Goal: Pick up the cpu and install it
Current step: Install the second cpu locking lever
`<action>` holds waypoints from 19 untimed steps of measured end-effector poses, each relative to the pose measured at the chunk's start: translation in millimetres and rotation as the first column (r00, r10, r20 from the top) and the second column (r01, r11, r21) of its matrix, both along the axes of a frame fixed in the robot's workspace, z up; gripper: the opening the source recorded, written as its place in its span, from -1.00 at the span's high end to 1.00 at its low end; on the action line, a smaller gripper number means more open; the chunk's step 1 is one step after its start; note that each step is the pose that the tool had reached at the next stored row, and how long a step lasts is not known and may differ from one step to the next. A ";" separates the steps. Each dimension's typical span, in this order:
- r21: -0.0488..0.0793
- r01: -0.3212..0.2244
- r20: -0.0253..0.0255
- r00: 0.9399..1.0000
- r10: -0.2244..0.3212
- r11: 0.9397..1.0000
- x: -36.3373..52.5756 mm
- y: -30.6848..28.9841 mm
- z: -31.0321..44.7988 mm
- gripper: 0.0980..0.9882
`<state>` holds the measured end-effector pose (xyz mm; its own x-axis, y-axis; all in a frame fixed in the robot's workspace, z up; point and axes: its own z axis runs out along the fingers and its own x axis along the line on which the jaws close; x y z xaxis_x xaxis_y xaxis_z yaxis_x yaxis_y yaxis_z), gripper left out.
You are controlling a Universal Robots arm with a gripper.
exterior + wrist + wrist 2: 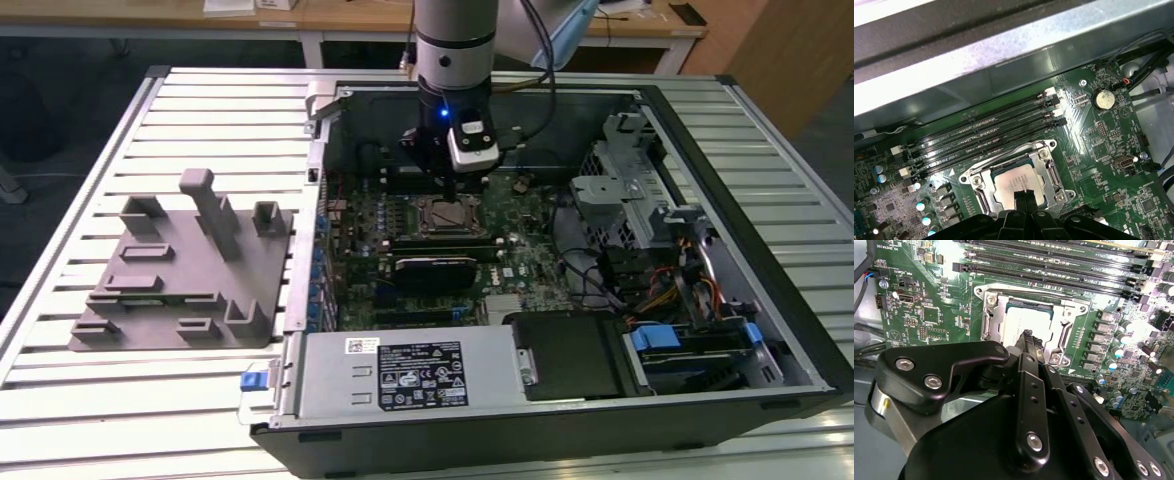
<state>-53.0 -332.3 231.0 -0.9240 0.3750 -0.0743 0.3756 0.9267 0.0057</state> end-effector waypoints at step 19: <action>0.000 0.000 0.000 1.000 0.000 1.000 0.0 -1.7 10.3 0.98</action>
<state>-53.0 -334.1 241.3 -0.9240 0.3750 -0.0745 0.3756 0.9268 0.0054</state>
